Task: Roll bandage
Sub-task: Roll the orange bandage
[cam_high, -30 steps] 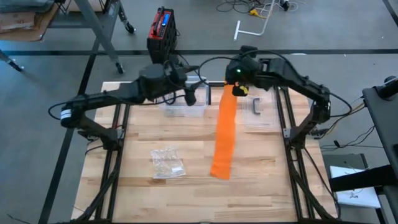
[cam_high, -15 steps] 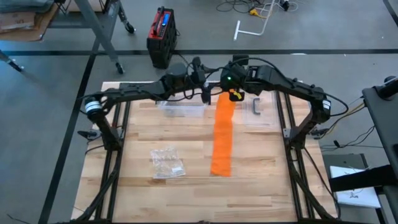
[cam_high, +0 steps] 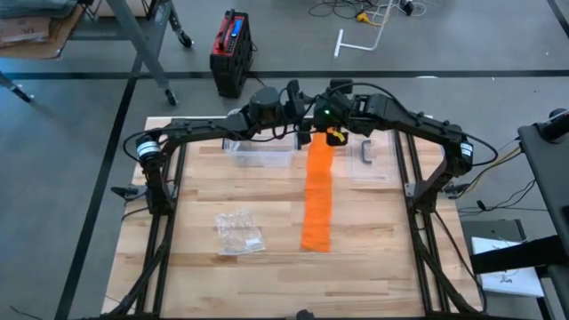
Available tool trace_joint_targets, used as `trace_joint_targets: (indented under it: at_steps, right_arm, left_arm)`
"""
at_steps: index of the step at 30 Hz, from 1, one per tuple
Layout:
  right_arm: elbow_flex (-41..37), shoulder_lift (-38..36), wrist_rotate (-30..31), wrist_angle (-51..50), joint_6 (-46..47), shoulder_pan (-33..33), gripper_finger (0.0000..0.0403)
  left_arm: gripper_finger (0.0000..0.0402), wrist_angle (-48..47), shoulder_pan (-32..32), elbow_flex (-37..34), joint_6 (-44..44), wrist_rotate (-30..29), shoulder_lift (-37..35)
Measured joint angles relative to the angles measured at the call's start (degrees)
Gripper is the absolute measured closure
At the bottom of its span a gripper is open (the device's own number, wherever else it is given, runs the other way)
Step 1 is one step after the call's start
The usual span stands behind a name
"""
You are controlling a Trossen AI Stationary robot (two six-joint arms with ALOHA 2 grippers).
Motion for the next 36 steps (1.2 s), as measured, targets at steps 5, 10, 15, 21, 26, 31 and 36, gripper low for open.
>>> trace_joint_targets:
  at_steps: [5, 10, 15, 21, 26, 31, 36]
  right_arm:
    - [0.2, 0.0, -1.3, 0.7, 0.0, 0.2, 0.0357]
    - [0.2, 0.0, -1.3, 0.7, 0.0, 0.5, 0.0357]
    - [0.2, 0.0, -1.3, 0.6, 0.0, 0.9, 0.0357]
    - [0.2, 0.1, -0.9, 0.5, 0.2, 1.5, 0.0356]
    - [0.2, -0.5, -0.4, 0.5, 1.2, 2.3, 0.0328]
    - [0.3, -6.1, -1.5, 0.8, 6.5, 3.2, 0.0266]
    - [-3.1, -17.1, -15.2, 3.5, 10.9, 1.7, 0.0208]
  left_arm:
    - [0.0212, -1.4, 0.0, 0.3, 0.0, 0.0, 0.2]
    - [0.0243, -2.2, 0.0, 0.3, 0.2, 0.0, 0.2]
    - [0.0292, -3.2, 0.0, 0.3, 1.8, 0.0, 0.2]
    - [0.0353, -3.7, 0.0, 0.3, 1.9, 0.0, 0.1]
    - [0.0384, -5.1, 0.0, 0.3, 1.4, -0.1, -0.8]
    - [0.0389, -12.8, 0.1, -0.5, 1.1, -0.5, -5.3]
    - [0.0390, -12.0, 0.5, -6.6, 1.3, 1.5, -12.6]
